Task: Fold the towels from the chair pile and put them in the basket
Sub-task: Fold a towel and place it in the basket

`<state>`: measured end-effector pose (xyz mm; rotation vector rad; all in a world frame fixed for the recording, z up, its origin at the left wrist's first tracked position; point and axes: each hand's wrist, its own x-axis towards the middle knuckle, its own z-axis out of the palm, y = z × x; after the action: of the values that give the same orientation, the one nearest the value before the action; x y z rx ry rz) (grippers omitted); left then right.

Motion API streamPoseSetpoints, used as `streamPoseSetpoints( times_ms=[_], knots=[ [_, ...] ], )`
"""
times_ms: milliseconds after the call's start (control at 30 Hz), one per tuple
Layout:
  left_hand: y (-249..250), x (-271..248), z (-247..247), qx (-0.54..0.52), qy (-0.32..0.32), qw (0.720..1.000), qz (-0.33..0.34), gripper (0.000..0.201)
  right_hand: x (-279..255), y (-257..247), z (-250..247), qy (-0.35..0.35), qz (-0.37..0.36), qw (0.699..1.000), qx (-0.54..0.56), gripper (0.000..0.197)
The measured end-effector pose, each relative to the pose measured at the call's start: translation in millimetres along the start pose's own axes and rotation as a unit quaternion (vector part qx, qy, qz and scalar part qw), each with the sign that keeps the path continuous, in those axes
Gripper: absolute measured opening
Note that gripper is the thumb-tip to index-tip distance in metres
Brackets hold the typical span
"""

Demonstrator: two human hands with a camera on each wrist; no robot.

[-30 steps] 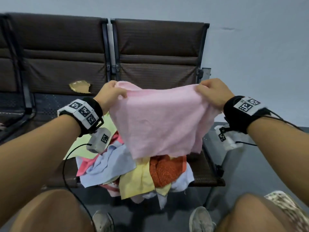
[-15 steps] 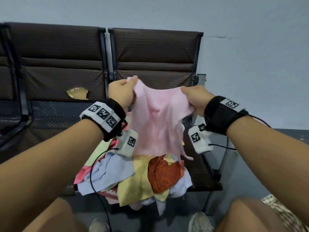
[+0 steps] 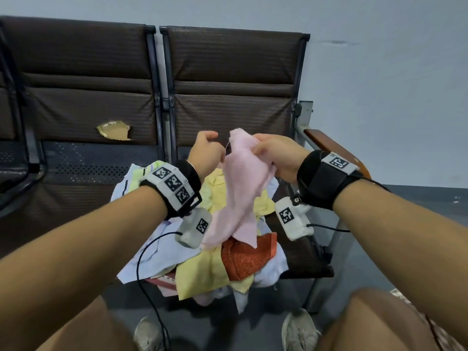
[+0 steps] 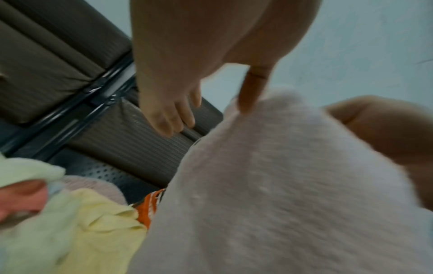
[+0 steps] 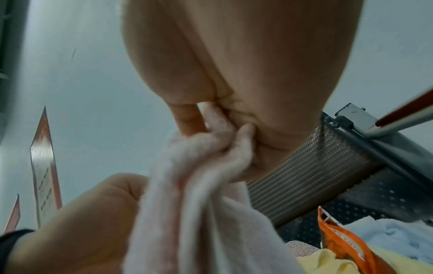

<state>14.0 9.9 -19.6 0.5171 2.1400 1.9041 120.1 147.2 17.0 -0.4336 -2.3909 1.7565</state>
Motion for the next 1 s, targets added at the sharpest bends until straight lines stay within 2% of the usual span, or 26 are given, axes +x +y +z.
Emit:
streamPoseSetpoints(
  times_ms=[33,67,100,167,200,267,300,367,433,500,600,733,867,933,1000],
  knots=[
    [-2,3,-3,-0.003,-0.064,0.998,-0.02,0.061,-2,-1,-1,-0.014,-0.005,1.0,0.004,0.028],
    [-4,6,-7,-0.015,-0.14,0.99,-0.029,0.06,-4,-2,-1,-0.031,-0.005,0.999,0.019,0.027],
    [-3,7,-11,-0.029,-0.204,0.978,-0.035,0.05,-5,-2,-3,-0.044,-0.007,0.998,0.033,0.027],
    [-2,8,-19,-0.059,-0.272,0.959,-0.05,0.031,-2,-1,-7,-0.056,-0.009,0.997,0.049,0.025],
    [-2,12,-21,-0.066,-0.275,0.958,-0.048,0.032,0,1,-11,-0.05,-0.009,0.998,0.047,0.023],
    [-3,25,-22,-0.05,-0.234,0.971,-0.025,0.033,8,3,-25,-0.03,0.003,0.999,-0.019,0.015],
    [-3,32,-21,-0.023,-0.196,0.98,-0.003,0.03,13,5,-34,-0.017,0.006,0.994,-0.104,0.027],
    [-4,49,-17,0.065,-0.118,0.989,0.055,0.03,26,10,-50,0.002,0.006,0.957,-0.291,0.037],
    [-4,64,-14,0.119,-0.07,0.986,0.094,0.035,37,18,-59,0.037,0.005,0.935,-0.352,0.033],
    [5,79,-9,0.115,-0.04,0.987,0.104,0.033,49,24,-62,0.097,-0.012,0.941,-0.323,0.024],
    [25,101,-1,0.069,0.006,0.99,0.125,0.015,67,24,-59,0.205,-0.073,0.948,-0.234,0.02],
    [49,113,-1,-0.036,0.023,0.988,0.149,0.009,85,8,-52,0.279,-0.148,0.937,-0.152,0.022],
    [43,103,-18,-0.137,-0.036,0.979,0.143,0.015,88,11,-49,0.27,-0.196,0.935,-0.123,0.03],
    [25,92,-28,-0.119,-0.056,0.984,0.123,0.018,84,24,-46,0.238,-0.182,0.945,-0.129,0.035],
    [-4,76,-36,-0.067,-0.077,0.992,0.079,0.003,77,46,-39,0.188,-0.142,0.961,-0.147,0.031]
  ],
)
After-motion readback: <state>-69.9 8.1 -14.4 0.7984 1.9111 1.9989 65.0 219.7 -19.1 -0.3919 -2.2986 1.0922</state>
